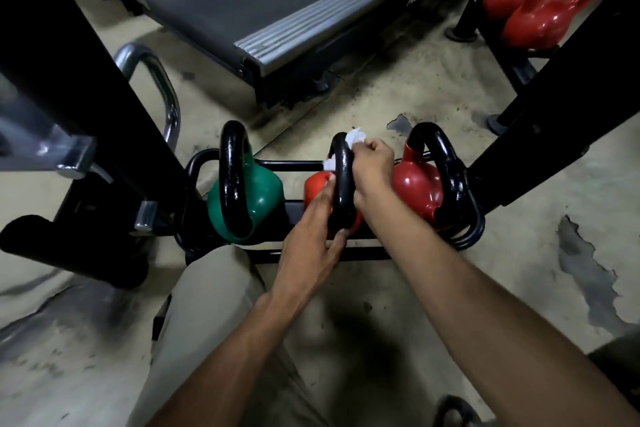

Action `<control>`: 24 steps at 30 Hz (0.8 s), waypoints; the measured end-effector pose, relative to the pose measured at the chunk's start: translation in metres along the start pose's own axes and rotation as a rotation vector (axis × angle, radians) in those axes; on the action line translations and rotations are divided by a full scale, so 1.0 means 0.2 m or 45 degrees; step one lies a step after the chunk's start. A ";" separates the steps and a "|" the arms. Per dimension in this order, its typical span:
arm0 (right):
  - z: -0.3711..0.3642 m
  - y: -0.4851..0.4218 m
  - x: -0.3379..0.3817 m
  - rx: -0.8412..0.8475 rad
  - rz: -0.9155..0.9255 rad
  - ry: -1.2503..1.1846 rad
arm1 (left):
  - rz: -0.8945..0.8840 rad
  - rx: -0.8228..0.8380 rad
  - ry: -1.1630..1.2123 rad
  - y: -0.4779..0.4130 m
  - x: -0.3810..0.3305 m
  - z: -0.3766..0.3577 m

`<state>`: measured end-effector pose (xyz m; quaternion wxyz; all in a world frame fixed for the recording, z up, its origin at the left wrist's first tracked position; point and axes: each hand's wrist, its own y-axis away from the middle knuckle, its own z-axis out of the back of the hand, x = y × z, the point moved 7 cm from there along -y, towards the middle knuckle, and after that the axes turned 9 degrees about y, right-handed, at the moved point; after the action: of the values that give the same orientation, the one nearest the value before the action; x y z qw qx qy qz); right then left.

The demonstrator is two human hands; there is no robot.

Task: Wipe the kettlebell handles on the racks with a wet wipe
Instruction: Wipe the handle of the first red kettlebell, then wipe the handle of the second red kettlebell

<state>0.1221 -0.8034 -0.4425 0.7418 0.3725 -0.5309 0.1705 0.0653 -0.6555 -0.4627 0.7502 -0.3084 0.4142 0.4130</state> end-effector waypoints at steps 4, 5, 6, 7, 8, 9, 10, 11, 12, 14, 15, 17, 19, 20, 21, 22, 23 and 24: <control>0.13 0.17 -0.11 0.042 0.426 0.334 | -0.134 -0.047 -0.187 0.02 -0.06 0.02; 0.17 0.19 -0.14 0.067 0.437 0.313 | -0.171 -0.051 -0.224 0.02 -0.07 0.02; 0.20 0.20 -0.17 0.105 0.443 0.293 | -0.208 -0.054 -0.251 0.02 -0.09 0.02; 0.22 0.20 -0.18 0.149 0.447 0.285 | -0.240 -0.054 -0.268 0.03 -0.11 0.02; 0.23 0.20 -0.18 0.212 0.450 0.282 | -0.263 -0.059 -0.290 0.03 -0.12 0.02; 0.26 0.20 -0.17 0.285 0.457 0.281 | -0.281 -0.079 -0.322 0.04 -0.15 0.01; 0.30 0.19 -0.15 0.351 0.479 0.276 | -0.292 -0.107 -0.354 0.05 -0.17 0.00; 0.35 0.18 -0.12 0.402 0.519 0.281 | -0.302 -0.141 -0.384 0.05 -0.20 -0.01; 0.40 0.17 -0.06 0.438 0.577 0.302 | -0.314 -0.175 -0.410 0.05 -0.23 -0.01; 0.50 0.13 0.08 0.458 0.713 0.392 | -0.343 -0.211 -0.455 0.02 -0.30 -0.04; 0.56 0.11 0.16 0.448 0.793 0.440 | -0.352 -0.211 -0.464 0.00 -0.34 -0.06; 0.66 0.03 0.34 0.398 0.963 0.499 | -0.336 -0.179 -0.430 -0.06 -0.44 -0.13; 0.74 -0.07 0.50 0.303 1.126 0.582 | -0.276 -0.071 -0.361 -0.14 -0.52 -0.24; 0.75 -0.13 0.57 0.259 1.186 0.679 | -0.243 0.004 -0.350 -0.18 -0.55 -0.30; 0.75 -0.20 0.62 0.237 1.209 0.793 | -0.213 0.079 -0.360 -0.22 -0.57 -0.36; 0.74 -0.29 0.65 0.241 1.192 0.909 | -0.196 0.139 -0.385 -0.25 -0.58 -0.42; 0.71 -0.37 0.66 0.255 1.160 1.021 | -0.201 0.179 -0.415 -0.28 -0.60 -0.48; 0.67 -0.45 0.66 0.269 1.130 1.118 | -0.226 0.200 -0.445 -0.31 -0.61 -0.52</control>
<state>0.1413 -0.9811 -0.3338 0.7084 0.0835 -0.2612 0.6503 0.0418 -0.8132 -0.3965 0.8658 -0.2080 0.2800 0.3588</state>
